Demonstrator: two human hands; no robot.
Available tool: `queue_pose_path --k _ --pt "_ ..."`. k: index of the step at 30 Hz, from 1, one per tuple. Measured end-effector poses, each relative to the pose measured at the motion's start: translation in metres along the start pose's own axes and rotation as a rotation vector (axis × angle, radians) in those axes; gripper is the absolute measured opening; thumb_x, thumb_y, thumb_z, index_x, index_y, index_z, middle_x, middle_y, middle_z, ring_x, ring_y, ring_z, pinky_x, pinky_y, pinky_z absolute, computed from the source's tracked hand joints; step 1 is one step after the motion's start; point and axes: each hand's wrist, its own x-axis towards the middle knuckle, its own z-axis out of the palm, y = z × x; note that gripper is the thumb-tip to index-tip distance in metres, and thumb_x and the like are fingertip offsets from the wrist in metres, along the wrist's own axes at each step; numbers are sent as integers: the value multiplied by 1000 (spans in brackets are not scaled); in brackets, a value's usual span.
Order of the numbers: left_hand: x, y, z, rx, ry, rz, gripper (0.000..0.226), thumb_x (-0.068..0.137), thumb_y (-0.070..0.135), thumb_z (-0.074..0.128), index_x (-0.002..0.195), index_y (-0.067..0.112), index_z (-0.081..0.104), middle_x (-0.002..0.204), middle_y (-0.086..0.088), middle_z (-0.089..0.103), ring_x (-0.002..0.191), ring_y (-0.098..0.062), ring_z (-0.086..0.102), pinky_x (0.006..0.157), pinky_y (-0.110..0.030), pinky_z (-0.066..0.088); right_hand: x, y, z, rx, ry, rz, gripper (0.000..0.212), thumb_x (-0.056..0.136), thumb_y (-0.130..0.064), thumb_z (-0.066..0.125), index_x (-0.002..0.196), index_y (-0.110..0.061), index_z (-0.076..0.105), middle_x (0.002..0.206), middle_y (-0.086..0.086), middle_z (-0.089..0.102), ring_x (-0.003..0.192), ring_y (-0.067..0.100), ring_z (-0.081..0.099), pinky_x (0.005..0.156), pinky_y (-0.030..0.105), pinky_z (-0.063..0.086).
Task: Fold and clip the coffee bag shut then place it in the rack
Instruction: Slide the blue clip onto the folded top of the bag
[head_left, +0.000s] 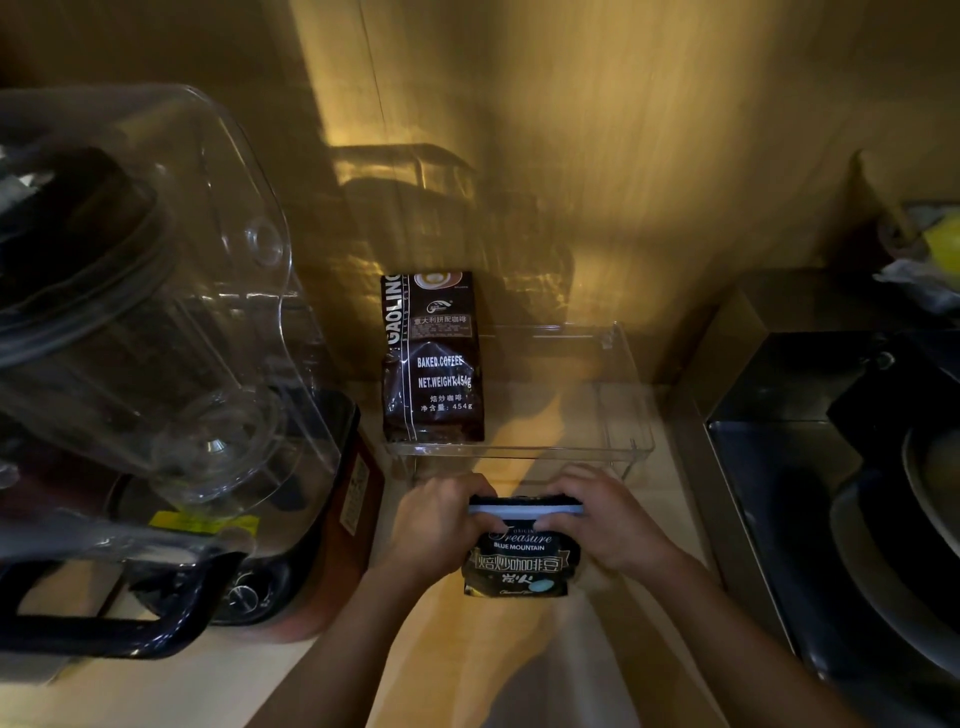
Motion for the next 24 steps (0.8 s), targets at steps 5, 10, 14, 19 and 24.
queue_pose_path --k 5,10,14,19,24 --pt "-5 0 6 -26 74 1 20 73 33 68 87 20 64 95 1 67 90 -16 56 72 -29 40 0 -11 13 -148 83 -128 24 82 -29 59 101 -15 60 101 -1 57 92 14 38 74 22 24" --pt "-14 3 10 -56 122 -5 16 72 28 68 83 18 62 92 0 66 89 -17 57 71 -31 42 -5 -15 21 -239 129 -193 17 83 -18 59 94 -5 58 98 10 58 94 22 47 77 20 24" --pt "-18 2 10 -80 109 17 17 75 31 66 88 21 62 95 1 65 90 -15 56 76 -35 48 -9 -17 21 -238 152 -206 17 84 -17 57 97 -6 57 101 8 58 95 19 44 74 17 19" --pt "-19 -9 3 -233 105 -30 19 75 25 69 92 20 64 98 2 64 95 -13 54 82 -33 46 -15 -14 16 -193 187 -174 16 82 -11 60 96 -2 60 98 12 60 96 23 48 81 23 26" --pt "-22 -15 2 -280 97 -85 18 72 20 73 88 17 64 94 1 65 89 -12 55 76 -29 48 -18 -14 13 -165 176 -180 14 81 -10 62 92 -1 62 92 13 60 92 24 49 80 28 29"
